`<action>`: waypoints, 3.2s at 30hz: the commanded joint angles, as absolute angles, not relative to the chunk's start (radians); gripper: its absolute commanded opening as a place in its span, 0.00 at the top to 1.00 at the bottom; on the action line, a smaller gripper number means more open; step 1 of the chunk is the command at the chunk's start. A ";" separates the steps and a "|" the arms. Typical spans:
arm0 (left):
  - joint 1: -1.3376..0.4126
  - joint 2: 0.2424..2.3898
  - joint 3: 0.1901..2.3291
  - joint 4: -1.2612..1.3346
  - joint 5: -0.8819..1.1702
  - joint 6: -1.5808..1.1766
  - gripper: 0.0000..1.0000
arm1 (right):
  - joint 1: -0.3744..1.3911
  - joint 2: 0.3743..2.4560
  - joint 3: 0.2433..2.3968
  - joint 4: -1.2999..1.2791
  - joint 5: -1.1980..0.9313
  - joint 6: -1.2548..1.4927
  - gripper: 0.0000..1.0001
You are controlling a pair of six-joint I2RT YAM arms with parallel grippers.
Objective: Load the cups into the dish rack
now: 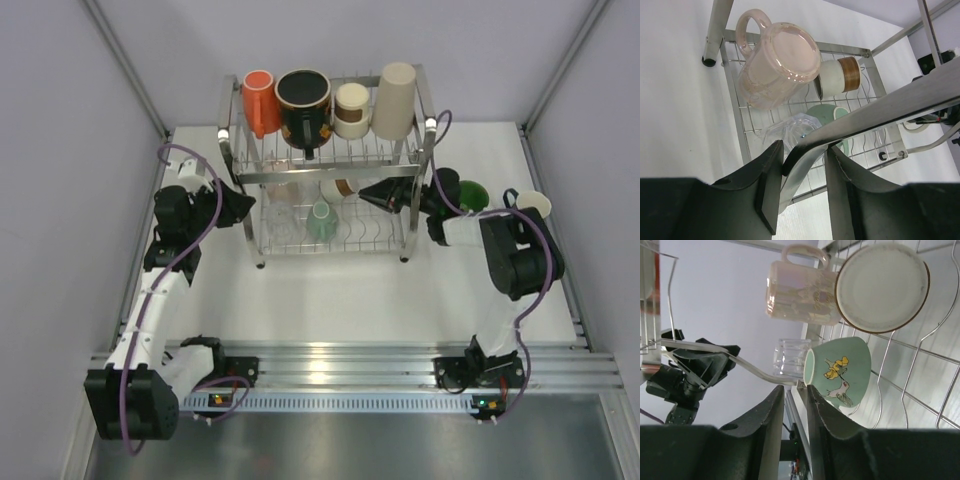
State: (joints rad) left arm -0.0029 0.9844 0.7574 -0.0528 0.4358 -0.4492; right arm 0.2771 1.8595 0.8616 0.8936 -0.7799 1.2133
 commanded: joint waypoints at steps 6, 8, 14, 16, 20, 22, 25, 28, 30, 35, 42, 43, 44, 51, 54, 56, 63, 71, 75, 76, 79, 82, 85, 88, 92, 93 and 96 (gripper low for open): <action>-0.037 0.962 0.824 -0.035 0.555 -0.499 1.00 | 0.170 1.747 0.887 0.719 -0.744 1.092 0.68; -0.037 0.957 0.822 -0.035 0.554 -0.500 1.00 | 0.150 1.749 0.887 0.726 -0.749 1.117 0.69; -0.037 0.957 0.827 -0.040 0.555 -0.509 1.00 | 0.046 1.649 0.861 0.619 -0.632 1.077 0.70; -0.037 0.954 0.828 -0.040 0.552 -0.509 1.00 | 0.023 1.586 0.853 0.477 -0.557 1.004 0.67; -0.038 0.954 0.831 -0.043 0.554 -0.509 1.00 | 0.038 1.361 0.805 0.358 -0.286 0.921 0.66; -0.037 0.954 0.838 -0.048 0.551 -0.509 1.00 | 0.134 1.263 0.798 0.246 -0.113 0.858 0.66; -0.037 0.954 0.838 -0.048 0.552 -0.514 1.00 | 0.256 1.136 0.769 0.164 0.091 0.830 0.65; -0.037 0.945 0.830 -0.048 0.558 -0.522 1.00 | 0.397 1.042 0.672 0.180 0.244 0.883 0.64; -0.037 0.943 0.822 -0.040 0.561 -0.535 1.00 | 0.461 0.961 0.625 0.170 0.337 0.899 0.65; -0.037 0.946 0.831 -0.040 0.586 -0.540 1.00 | 0.499 0.859 0.656 0.080 0.432 0.859 0.66; -0.037 0.927 0.816 -0.023 0.589 -0.567 1.00 | 0.641 0.758 0.516 0.280 0.421 0.890 0.97; -0.037 0.927 0.807 -0.009 0.592 -0.575 1.00 | 0.702 0.791 0.494 0.329 0.475 0.876 1.00; -0.037 0.927 0.804 -0.009 0.594 -0.586 1.00 | 0.833 0.817 0.459 0.435 0.614 0.871 1.00; -0.038 0.925 0.804 -0.009 0.604 -0.580 1.00 | 1.088 1.214 0.481 0.915 0.724 0.870 1.00; -0.038 0.920 0.807 -0.009 0.610 -0.577 1.00 | 1.094 1.397 0.514 1.144 0.715 0.823 1.00; -0.038 0.920 0.811 -0.009 0.627 -0.584 1.00 | 1.098 1.501 0.512 1.335 0.721 0.732 1.00; -0.037 0.913 0.801 -0.009 0.640 -0.574 1.00 | 1.089 1.660 0.656 1.404 0.810 0.404 1.00; -0.037 0.893 0.805 -0.025 0.646 -0.557 1.00 | 0.979 1.658 0.699 1.263 0.772 0.399 1.00; -0.037 0.896 0.805 -0.025 0.650 -0.557 1.00 | 0.939 1.655 0.745 1.111 0.785 0.437 1.00; -0.038 0.896 0.802 -0.025 0.650 -0.557 1.00 | 0.930 1.666 0.747 1.120 0.793 0.443 1.00; -0.037 0.894 0.795 -0.025 0.647 -0.551 1.00 | 0.897 1.696 0.770 1.038 0.815 0.515 1.00; -0.037 0.893 0.782 -0.031 0.647 -0.538 1.00 | 0.884 1.755 0.834 0.999 0.845 0.525 1.00; -0.037 0.891 0.773 -0.037 0.650 -0.534 1.00 | 0.881 1.810 0.873 1.005 0.880 0.525 1.00; -0.037 0.885 0.767 -0.043 0.658 -0.525 1.00 | 0.873 1.850 0.903 1.002 0.911 0.537 1.00; -0.037 0.882 0.765 -0.057 0.658 -0.511 1.00 | 0.853 1.867 0.916 0.996 0.948 0.546 1.00; -0.037 0.885 0.764 -0.057 0.661 -0.508 1.00 | 0.850 1.859 0.910 1.003 0.957 0.528 1.00; -0.037 0.890 0.762 -0.055 0.660 -0.506 1.00 | 0.824 1.844 0.913 0.967 0.940 0.557 1.00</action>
